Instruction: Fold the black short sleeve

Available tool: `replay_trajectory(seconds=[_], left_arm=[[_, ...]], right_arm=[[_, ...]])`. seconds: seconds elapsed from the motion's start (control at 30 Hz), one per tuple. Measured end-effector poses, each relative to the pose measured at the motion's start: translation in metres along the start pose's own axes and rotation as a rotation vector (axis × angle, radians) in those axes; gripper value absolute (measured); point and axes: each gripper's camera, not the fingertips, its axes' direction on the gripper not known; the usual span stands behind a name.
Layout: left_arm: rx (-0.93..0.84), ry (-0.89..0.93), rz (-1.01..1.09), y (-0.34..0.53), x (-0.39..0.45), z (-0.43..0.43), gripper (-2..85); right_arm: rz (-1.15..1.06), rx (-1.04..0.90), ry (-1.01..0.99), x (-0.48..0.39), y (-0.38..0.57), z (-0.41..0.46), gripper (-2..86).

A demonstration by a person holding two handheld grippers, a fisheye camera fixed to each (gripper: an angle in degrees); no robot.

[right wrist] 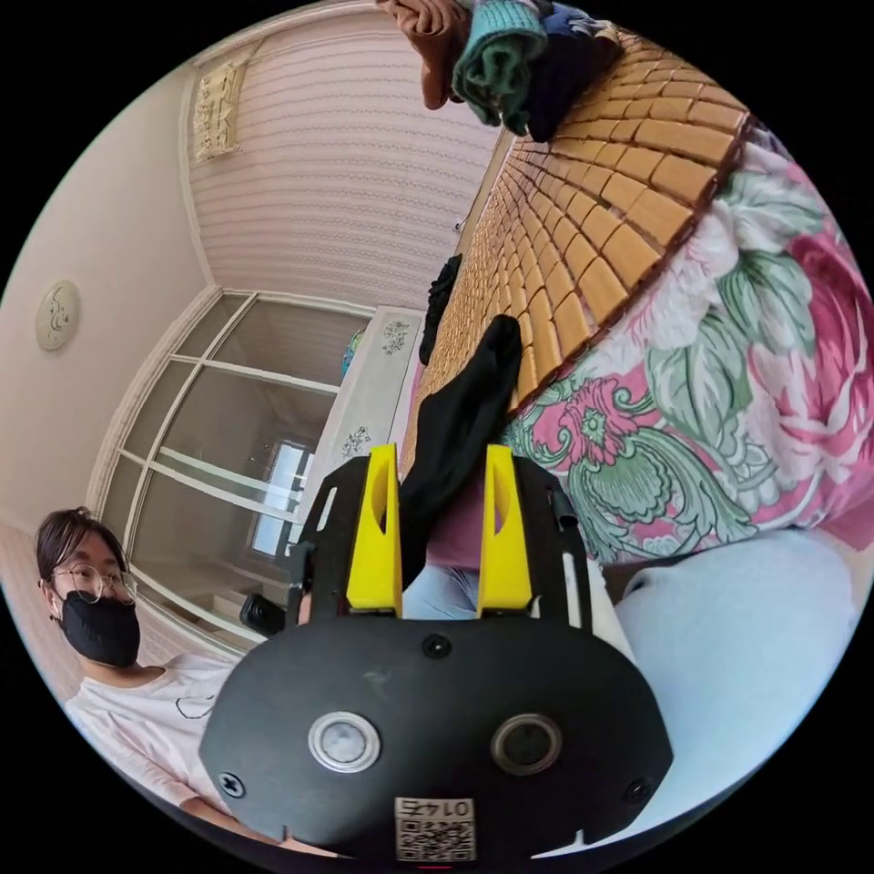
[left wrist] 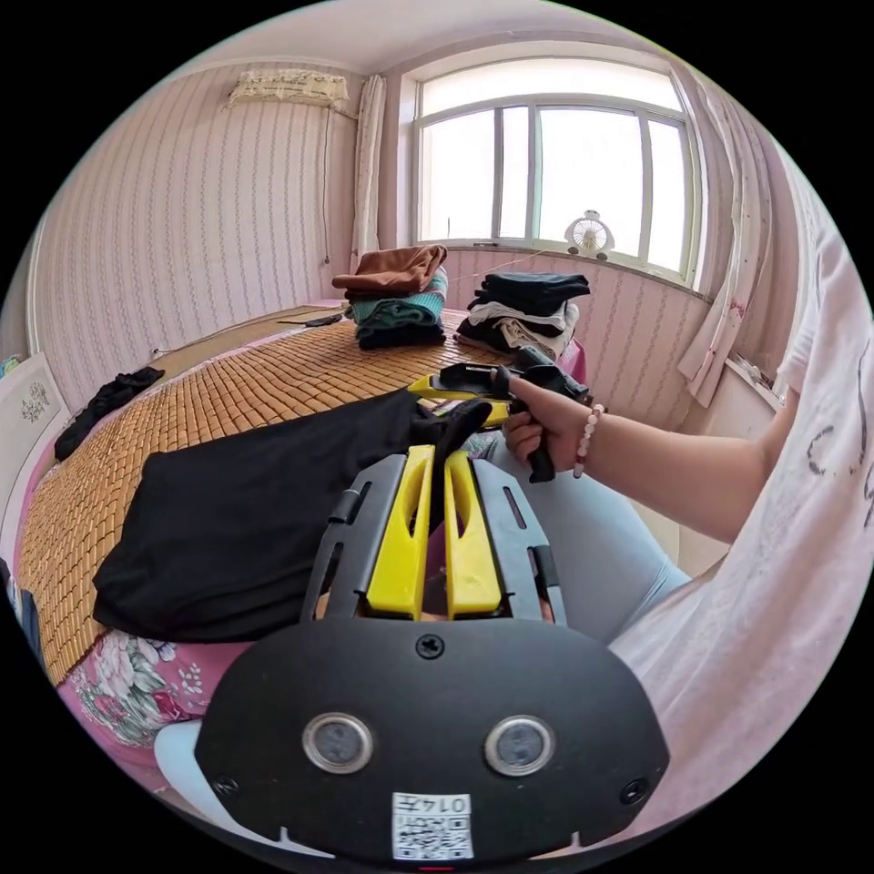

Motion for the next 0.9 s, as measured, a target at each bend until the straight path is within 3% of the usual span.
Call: replay_trajectory(seconds=[0.23,0.4,0.67,0.9], left_arm=[[0.021,0.026,-0.026,-0.006,-0.018,-0.016,-0.4],[0.105,0.087,-0.018,-0.029,-0.021,-0.021,-0.4],[0.194,0.251,-0.034,-0.071,-0.018,-0.009,-0.4],[0.207,0.118,-0.268,-0.056,-0.098,-0.035,-0.4]], right_arm=[[-0.035,0.062,0.055,-0.008,-0.023,0.0,3.0],[-0.099,0.072,0.048,-0.03,-0.027,-0.019,1.6],[-0.223,0.231,0.195,-0.102,-0.013,-0.094,1.2],[-0.348,0.043,0.308,-0.155,-0.051,0.017,1.2]])
